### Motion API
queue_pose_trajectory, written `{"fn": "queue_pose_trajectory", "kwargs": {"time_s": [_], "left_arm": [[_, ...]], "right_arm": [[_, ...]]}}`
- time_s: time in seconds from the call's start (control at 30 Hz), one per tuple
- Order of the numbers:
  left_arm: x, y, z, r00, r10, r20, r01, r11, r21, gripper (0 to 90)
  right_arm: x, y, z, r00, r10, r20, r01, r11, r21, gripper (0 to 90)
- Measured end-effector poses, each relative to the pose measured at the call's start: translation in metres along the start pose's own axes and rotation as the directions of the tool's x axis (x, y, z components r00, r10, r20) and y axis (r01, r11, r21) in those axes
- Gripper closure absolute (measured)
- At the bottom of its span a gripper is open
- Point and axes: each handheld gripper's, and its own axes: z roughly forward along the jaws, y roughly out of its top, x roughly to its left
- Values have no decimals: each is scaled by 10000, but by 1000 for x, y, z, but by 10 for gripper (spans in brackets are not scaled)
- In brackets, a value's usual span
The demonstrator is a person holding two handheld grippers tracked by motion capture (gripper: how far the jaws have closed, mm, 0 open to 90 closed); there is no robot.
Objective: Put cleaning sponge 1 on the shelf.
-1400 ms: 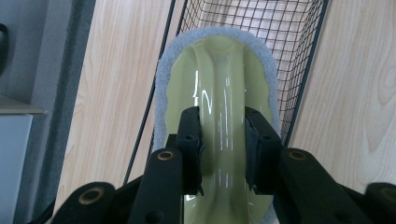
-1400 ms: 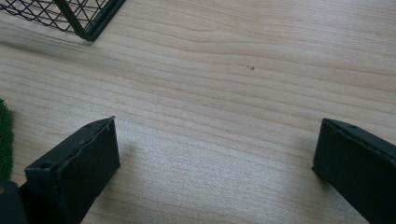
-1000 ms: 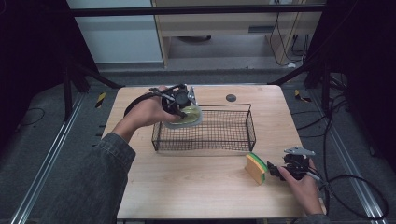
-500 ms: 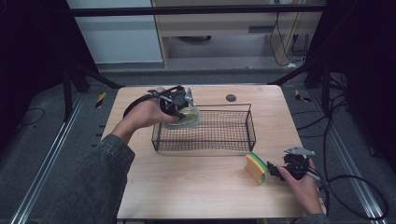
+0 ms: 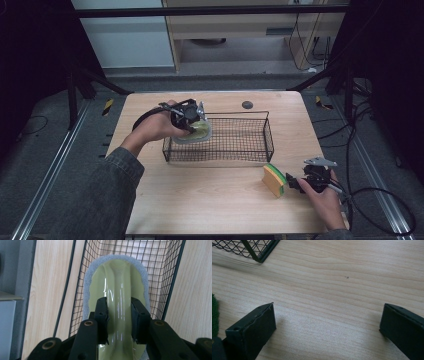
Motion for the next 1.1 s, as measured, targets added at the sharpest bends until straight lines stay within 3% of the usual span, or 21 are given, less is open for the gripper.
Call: {"fn": "queue_pose_trajectory", "kwargs": {"time_s": [1.1], "left_arm": [[-1, -31, 38, 9972, -481, 577, 468, 9986, 242, 701]], "right_arm": [[0, 0, 0, 10000, -7, -5, 7, 10000, -16, 5]]}}
